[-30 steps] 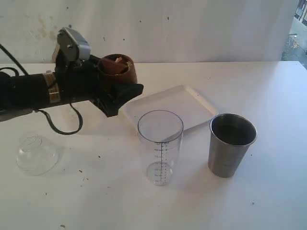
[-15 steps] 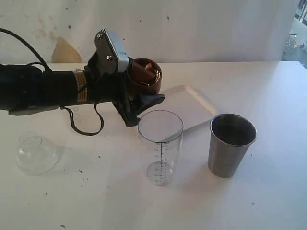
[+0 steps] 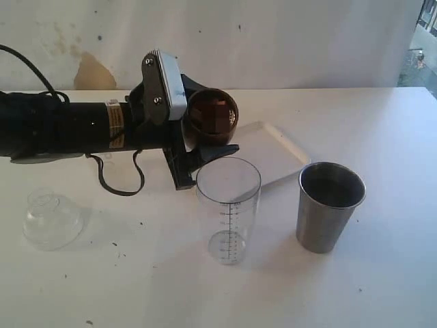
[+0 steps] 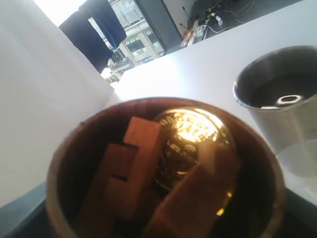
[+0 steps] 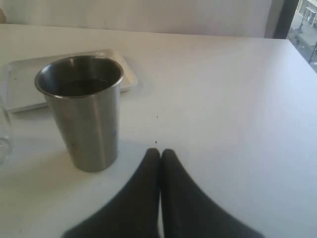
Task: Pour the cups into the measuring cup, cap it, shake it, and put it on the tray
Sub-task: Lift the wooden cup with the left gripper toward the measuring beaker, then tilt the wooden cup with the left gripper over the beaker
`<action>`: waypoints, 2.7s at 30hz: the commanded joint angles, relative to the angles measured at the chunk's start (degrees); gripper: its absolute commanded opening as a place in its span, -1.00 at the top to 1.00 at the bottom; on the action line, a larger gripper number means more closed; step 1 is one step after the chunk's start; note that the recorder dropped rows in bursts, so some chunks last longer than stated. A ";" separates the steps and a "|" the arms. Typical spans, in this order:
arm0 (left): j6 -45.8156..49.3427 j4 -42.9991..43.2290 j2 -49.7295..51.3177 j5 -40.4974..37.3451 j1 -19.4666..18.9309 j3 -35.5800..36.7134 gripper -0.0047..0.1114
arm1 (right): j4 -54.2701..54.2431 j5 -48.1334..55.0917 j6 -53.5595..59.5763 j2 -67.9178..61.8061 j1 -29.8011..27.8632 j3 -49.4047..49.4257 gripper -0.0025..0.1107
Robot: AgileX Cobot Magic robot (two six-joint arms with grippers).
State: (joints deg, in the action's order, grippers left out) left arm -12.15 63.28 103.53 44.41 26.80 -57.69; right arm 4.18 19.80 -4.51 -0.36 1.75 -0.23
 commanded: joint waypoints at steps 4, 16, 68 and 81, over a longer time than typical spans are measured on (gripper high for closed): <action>-4.54 -1.03 -0.23 2.65 0.32 -1.89 0.92 | 0.32 -0.17 -0.28 0.36 0.06 0.23 0.96; 0.56 2.13 -0.23 -0.56 2.56 -3.74 0.92 | 0.32 -0.17 -0.28 0.36 0.06 0.23 0.96; 12.15 11.74 -3.20 -4.53 1.90 -3.74 0.92 | 0.32 -0.17 -0.28 0.36 0.06 0.23 0.96; 12.15 11.32 -4.79 -7.70 2.29 -3.74 0.92 | 0.32 -0.17 -0.28 0.36 0.06 0.23 0.96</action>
State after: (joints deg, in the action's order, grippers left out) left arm 0.00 75.47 99.61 38.35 28.71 -60.95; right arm 4.18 19.80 -4.51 -0.36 1.75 -0.23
